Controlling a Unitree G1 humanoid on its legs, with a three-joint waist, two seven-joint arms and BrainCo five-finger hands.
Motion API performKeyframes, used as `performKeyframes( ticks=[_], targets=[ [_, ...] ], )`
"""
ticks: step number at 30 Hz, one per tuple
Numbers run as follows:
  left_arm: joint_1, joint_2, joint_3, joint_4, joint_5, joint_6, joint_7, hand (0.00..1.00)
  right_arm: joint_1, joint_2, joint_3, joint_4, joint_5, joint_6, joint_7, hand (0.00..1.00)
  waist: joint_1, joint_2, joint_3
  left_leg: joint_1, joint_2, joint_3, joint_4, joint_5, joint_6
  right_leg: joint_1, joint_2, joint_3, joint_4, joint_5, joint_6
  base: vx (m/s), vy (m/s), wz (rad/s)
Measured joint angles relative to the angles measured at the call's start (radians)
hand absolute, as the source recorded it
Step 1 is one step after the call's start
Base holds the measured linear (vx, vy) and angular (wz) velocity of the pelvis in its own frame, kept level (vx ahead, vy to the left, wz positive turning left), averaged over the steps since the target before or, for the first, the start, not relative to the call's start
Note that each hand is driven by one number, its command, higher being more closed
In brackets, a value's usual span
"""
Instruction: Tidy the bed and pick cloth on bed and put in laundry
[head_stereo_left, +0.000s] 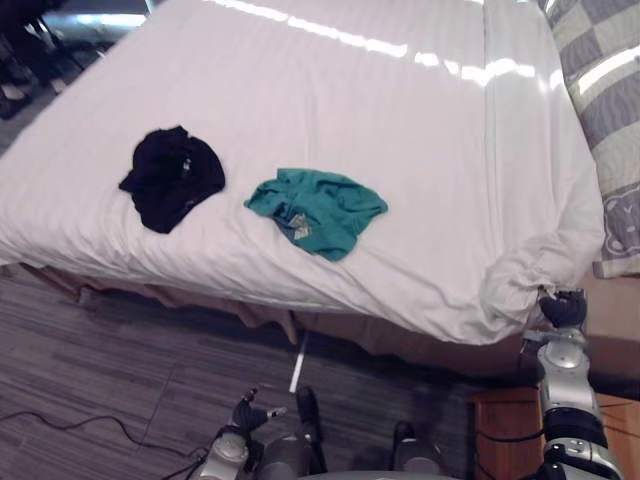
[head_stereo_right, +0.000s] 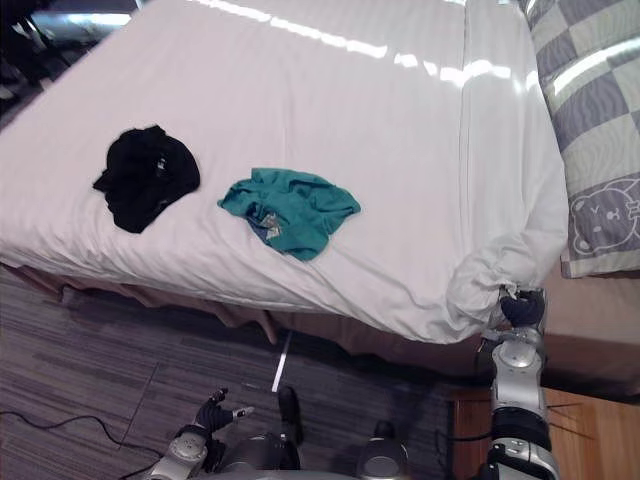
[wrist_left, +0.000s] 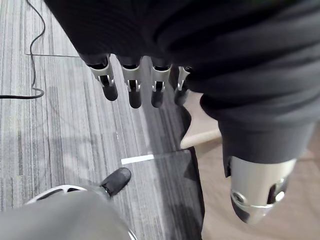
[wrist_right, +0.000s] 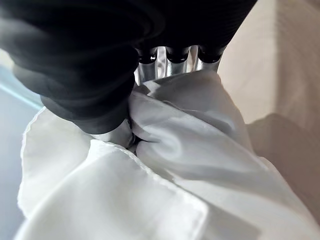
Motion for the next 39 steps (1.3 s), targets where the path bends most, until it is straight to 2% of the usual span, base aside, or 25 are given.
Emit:
performKeyframes(
  ticks=[5,8,12,14,17,19,21,22,23,25,28,31,34,35,38,39],
  targets=[
    [0.004,0.003,0.03,0.025,0.002,0.018,0.0,0.0,0.022,0.072,-0.105,0.032,0.097,0.002,-0.02,0.0,0.002,-0.016,-0.018,0.028,0.004,0.003,0.0,-0.006,0.01,0.05,0.01,-0.005,-0.048,0.017,-0.01,0.09,-0.029,-0.01],
    [0.005,0.0,0.06,0.025,0.002,0.021,-0.004,0.0,0.035,0.103,-0.155,0.06,0.168,0.015,-0.022,0.0,0.001,-0.028,-0.028,0.058,0.005,0.007,-0.001,-0.014,0.0,0.087,0.012,-0.006,-0.067,0.019,-0.011,0.1,-0.043,-0.05],
    [0.0,0.0,0.066,0.025,0.002,0.021,-0.017,0.0,0.043,0.114,-0.214,0.08,0.236,0.038,-0.023,0.0,-0.002,-0.03,-0.029,0.08,0.011,0.015,-0.001,-0.019,-0.005,0.114,0.019,-0.004,-0.084,0.019,-0.012,0.06,-0.039,-0.06],
    [0.001,0.0,0.069,0.025,0.001,0.028,-0.017,0.0,0.05,0.119,-0.255,0.083,0.256,0.065,-0.031,0.0,-0.002,-0.031,-0.029,0.089,0.017,0.019,-0.001,-0.023,-0.01,0.122,0.024,0.001,-0.089,0.019,-0.012,0.03,-0.043,-0.09],
    [0.0,-0.019,0.104,0.025,0.001,0.036,-0.016,0.0,0.097,0.144,-0.337,-0.013,0.256,0.128,-0.075,0.0,-0.004,-0.029,-0.03,0.094,0.02,0.021,-0.001,-0.026,-0.012,0.129,0.027,0.001,-0.094,0.018,-0.013,0.0,-0.01,-0.02],
    [0.005,-0.03,0.104,0.025,0.0,0.037,-0.015,0.0,0.134,0.155,-0.375,-0.117,0.255,0.154,-0.109,0.0,-0.012,-0.028,-0.031,0.093,0.019,0.015,-0.001,-0.029,-0.01,0.128,0.026,0.002,-0.094,0.018,-0.013,0.0,0.0,0.0],
    [0.018,-0.037,0.104,0.025,-0.002,0.042,-0.015,0.0,0.137,0.154,-0.408,-0.223,0.253,0.156,-0.149,0.0,-0.028,-0.029,-0.034,0.089,0.017,0.013,-0.001,-0.033,-0.013,0.121,0.024,0.003,-0.091,0.018,-0.013,-0.01,0.006,-0.03],
    [0.025,-0.038,0.102,0.025,-0.002,0.042,-0.014,0.0,0.137,0.148,-0.424,-0.286,0.251,0.155,-0.179,1.0,-0.029,-0.039,-0.05,0.069,0.019,0.013,-0.001,-0.033,-0.013,0.098,0.025,0.01,-0.089,0.019,-0.015,-0.02,0.012,-0.09],
    [0.025,-0.038,0.101,0.025,-0.002,0.042,-0.013,0.0,0.134,0.14,-0.424,-0.315,0.245,0.151,-0.197,1.0,-0.027,-0.032,-0.06,0.065,0.02,0.012,-0.001,-0.032,-0.013,0.092,0.027,0.012,-0.089,0.021,-0.017,-0.03,0.007,-0.06],
    [0.026,-0.038,0.092,0.025,-0.001,0.042,-0.012,0.0,0.122,0.11,-0.415,-0.346,0.224,0.144,-0.232,1.0,-0.024,-0.048,-0.065,0.054,0.021,0.009,-0.001,-0.03,-0.01,0.079,0.028,0.011,-0.082,0.022,-0.019,-0.01,0.003,0.02],
    [0.015,-0.038,0.072,0.025,-0.009,0.041,-0.012,0.0,0.049,0.02,-0.338,-0.347,0.222,0.122,-0.257,1.0,-0.023,-0.045,-0.064,-0.004,0.024,0.001,-0.001,-0.014,0.003,0.014,0.03,0.012,-0.046,0.024,-0.021,-0.05,0.022,0.06],
    [-0.012,-0.036,0.062,0.023,-0.048,0.04,-0.007,0.0,-0.082,-0.079,-0.219,-0.343,0.234,0.083,-0.256,1.0,-0.016,-0.035,-0.014,-0.046,0.026,0.001,-0.001,0.0,0.012,-0.047,0.029,0.019,-0.002,0.025,-0.022,-0.1,0.055,0.03],
    [-0.034,-0.03,0.06,0.01,-0.084,0.034,0.007,0.0,-0.264,-0.182,-0.078,-0.266,0.261,0.041,-0.254,1.0,-0.001,-0.007,0.047,-0.085,0.026,0.005,-0.001,0.003,0.011,-0.109,0.026,0.034,0.025,0.028,-0.021,-0.13,0.065,-0.06],
    [-0.044,-0.026,0.058,0.003,-0.097,0.031,0.009,0.0,-0.365,-0.24,-0.026,-0.197,0.272,0.035,-0.252,1.0,0.012,0.012,0.074,-0.113,0.026,0.013,-0.001,0.001,0.013,-0.144,0.026,0.046,0.035,0.034,-0.022,-0.13,0.053,-0.11],
    [-0.052,-0.012,0.055,-0.006,-0.127,0.03,0.012,0.0,-0.557,-0.332,0.069,-0.083,0.304,0.028,-0.248,1.0,0.014,0.053,0.141,-0.168,0.026,0.035,0.0,0.001,0.013,-0.222,0.022,0.061,0.057,0.048,-0.02,-0.08,0.027,-0.12],
    [-0.056,-0.001,0.05,-0.011,-0.161,0.029,0.028,0.0,-0.638,-0.371,0.116,-0.048,0.324,0.028,-0.243,1.0,0.016,0.066,0.181,-0.204,0.026,0.054,0.0,0.004,0.009,-0.273,0.018,0.075,0.084,0.051,-0.017,-0.05,0.017,-0.21]
  ],
)
